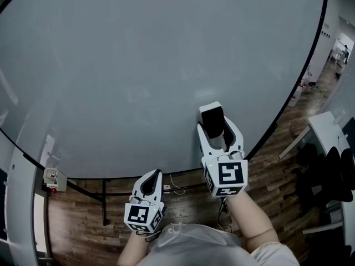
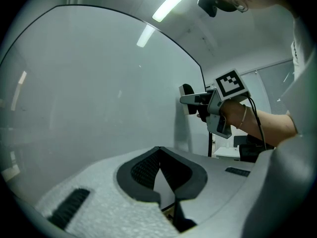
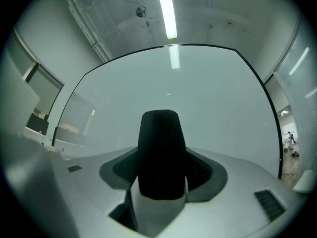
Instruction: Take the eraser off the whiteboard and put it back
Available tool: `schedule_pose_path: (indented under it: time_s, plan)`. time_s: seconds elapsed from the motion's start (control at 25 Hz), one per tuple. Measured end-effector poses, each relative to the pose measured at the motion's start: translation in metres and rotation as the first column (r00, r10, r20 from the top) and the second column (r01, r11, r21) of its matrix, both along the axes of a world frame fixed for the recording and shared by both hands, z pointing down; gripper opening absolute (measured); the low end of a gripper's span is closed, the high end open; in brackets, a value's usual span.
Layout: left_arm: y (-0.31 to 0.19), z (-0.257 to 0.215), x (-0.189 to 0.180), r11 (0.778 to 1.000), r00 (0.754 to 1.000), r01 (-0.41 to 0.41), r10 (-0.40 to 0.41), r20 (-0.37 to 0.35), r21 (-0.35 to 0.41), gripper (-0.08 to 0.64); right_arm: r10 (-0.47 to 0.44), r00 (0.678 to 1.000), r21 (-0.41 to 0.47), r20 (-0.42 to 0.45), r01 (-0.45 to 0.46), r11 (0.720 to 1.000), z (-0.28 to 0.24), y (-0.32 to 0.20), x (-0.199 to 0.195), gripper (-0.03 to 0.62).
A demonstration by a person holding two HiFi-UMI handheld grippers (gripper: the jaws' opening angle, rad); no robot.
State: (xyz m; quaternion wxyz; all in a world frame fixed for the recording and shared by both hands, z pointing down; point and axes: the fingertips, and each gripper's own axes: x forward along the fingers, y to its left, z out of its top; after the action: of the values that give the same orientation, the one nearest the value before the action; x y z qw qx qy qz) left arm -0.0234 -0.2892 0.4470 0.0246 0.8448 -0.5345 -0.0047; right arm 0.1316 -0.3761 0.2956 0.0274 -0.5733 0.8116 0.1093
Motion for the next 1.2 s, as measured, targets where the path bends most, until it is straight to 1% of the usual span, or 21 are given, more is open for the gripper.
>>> schedule_pose_path:
  time_s: [0.2,0.4,0.6,0.76,0.92,1.0,1.08,1.2]
  plan:
    - [-0.005,0.002,0.001,1.0,1.0,0.002,-0.002,0.005,-0.004,0.015,0.009,1.0,0.01,0.009,-0.009,1.0,-0.01,-0.013,-0.004,0.261]
    - [-0.012,0.003,0.002,1.0,1.0,0.005,-0.005,0.002,-0.01,0.015,0.035,0.999,0.051,0.011,-0.035,0.998,-0.014,-0.014,-0.004,0.261]
    - [-0.018,0.005,0.005,1.0,1.0,0.0,0.0,-0.004,-0.016,0.015,0.038,0.999,0.065,0.008,-0.039,0.997,-0.013,-0.014,-0.009,0.261]
    - [-0.02,0.004,0.01,1.0,1.0,-0.014,0.014,-0.002,-0.014,0.015,0.041,0.999,0.065,0.002,-0.041,0.997,-0.012,-0.011,-0.011,0.287]
    - [-0.021,0.003,0.015,1.0,1.0,-0.028,0.028,-0.002,-0.004,0.015,0.038,0.999,0.082,-0.006,-0.038,0.996,-0.011,-0.002,-0.006,0.289]
    - [-0.02,0.002,0.016,1.0,1.0,-0.03,0.03,-0.005,-0.001,0.015,0.033,0.999,0.067,-0.006,-0.033,0.997,-0.006,0.005,-0.003,0.288]
    - [-0.02,0.0,0.017,0.999,0.999,-0.033,0.033,-0.007,0.006,0.015,0.047,0.999,0.041,-0.01,-0.046,0.998,0.005,0.012,0.003,0.288]
    - [-0.02,-0.006,0.02,0.999,0.999,-0.039,0.04,-0.011,0.02,0.015,0.06,0.998,0.007,-0.017,-0.06,0.998,0.031,0.023,0.01,0.287]
